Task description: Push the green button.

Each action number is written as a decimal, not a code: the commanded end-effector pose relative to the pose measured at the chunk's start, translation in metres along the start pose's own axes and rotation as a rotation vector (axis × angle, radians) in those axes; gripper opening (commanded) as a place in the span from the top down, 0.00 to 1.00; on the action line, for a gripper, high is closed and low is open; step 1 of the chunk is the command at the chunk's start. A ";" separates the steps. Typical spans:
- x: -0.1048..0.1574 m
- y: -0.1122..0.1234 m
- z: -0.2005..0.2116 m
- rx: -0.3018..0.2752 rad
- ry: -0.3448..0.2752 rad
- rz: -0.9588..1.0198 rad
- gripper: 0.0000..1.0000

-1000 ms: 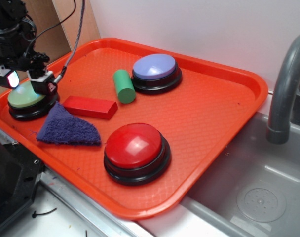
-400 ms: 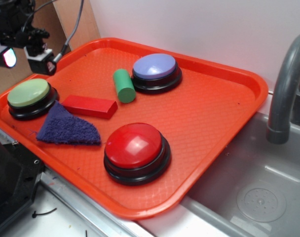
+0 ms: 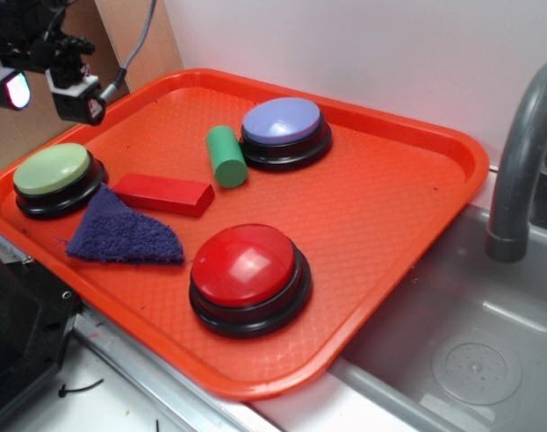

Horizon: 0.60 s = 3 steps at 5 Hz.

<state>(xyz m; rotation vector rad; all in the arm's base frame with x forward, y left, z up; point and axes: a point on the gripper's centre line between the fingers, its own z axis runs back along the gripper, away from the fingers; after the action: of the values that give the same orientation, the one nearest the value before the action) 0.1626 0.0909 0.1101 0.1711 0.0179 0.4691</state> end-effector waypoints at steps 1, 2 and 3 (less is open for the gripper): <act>0.006 0.002 0.031 -0.023 -0.094 -0.006 0.00; 0.008 0.000 0.039 -0.036 -0.107 -0.011 0.00; 0.012 -0.003 0.046 -0.044 -0.119 -0.013 0.00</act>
<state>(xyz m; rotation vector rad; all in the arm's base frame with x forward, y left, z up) 0.1777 0.0814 0.1428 0.1543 -0.0537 0.4514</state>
